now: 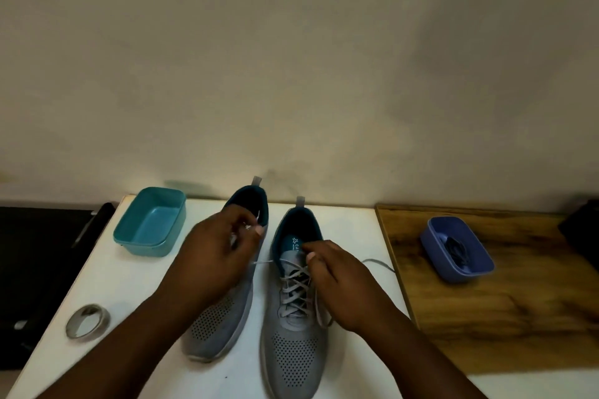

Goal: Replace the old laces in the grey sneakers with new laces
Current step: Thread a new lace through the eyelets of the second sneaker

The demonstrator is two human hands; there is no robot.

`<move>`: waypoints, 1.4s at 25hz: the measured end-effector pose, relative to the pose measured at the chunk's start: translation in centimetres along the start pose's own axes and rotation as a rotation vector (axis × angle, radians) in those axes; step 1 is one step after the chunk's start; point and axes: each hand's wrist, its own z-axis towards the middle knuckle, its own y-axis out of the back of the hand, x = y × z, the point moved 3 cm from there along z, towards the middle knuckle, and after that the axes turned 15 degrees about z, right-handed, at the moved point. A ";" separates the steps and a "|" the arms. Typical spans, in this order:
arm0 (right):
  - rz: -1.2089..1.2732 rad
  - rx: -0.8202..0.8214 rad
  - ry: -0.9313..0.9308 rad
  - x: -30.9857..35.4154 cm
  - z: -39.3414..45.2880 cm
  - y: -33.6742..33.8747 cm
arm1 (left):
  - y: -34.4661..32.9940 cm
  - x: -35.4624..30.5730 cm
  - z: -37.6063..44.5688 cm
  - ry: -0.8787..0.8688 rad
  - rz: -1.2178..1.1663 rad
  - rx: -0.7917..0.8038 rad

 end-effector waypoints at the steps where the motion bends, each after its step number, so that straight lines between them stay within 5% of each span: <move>1: 0.015 0.001 0.009 -0.3 0.1 0.3 | -0.9 -0.4 0.1 -0.143 0.258 0.076; 3: 0.011 0.012 0.038 -0.7 0.3 0.4 | -3.1 -1.1 -0.2 -0.191 0.408 0.209; 8: 0.108 0.010 0.018 -1.9 0.5 1.4 | -1.4 0.0 0.8 -0.088 0.422 0.197; 11: 0.105 -0.028 -0.012 -2.4 0.7 1.8 | 3.4 3.9 0.7 0.119 0.695 0.293; 14: 0.088 -0.015 0.035 -2.4 0.6 1.1 | 2.6 1.3 -1.7 -0.023 1.029 0.207; 17: 0.058 -0.023 0.074 -2.9 0.5 0.9 | -1.5 -2.9 -1.9 -0.191 0.846 0.084; 21: 0.049 -0.004 0.108 -3.1 0.1 1.0 | -4.9 -3.1 -0.7 -0.117 0.408 0.220; 24: 0.064 -0.030 0.093 -3.7 0.5 1.5 | -0.1 1.4 1.0 0.026 0.487 0.047; 26: 0.067 -0.028 0.098 -3.6 0.7 1.4 | 2.8 3.8 1.6 0.107 0.519 0.098; 29: 0.055 -0.013 0.132 -3.0 0.4 0.8 | 0.6 1.9 -0.6 0.010 0.543 0.202; 35: -0.071 -0.085 0.204 -2.9 -0.4 0.3 | -3.1 -2.0 -0.9 -0.152 0.717 -0.096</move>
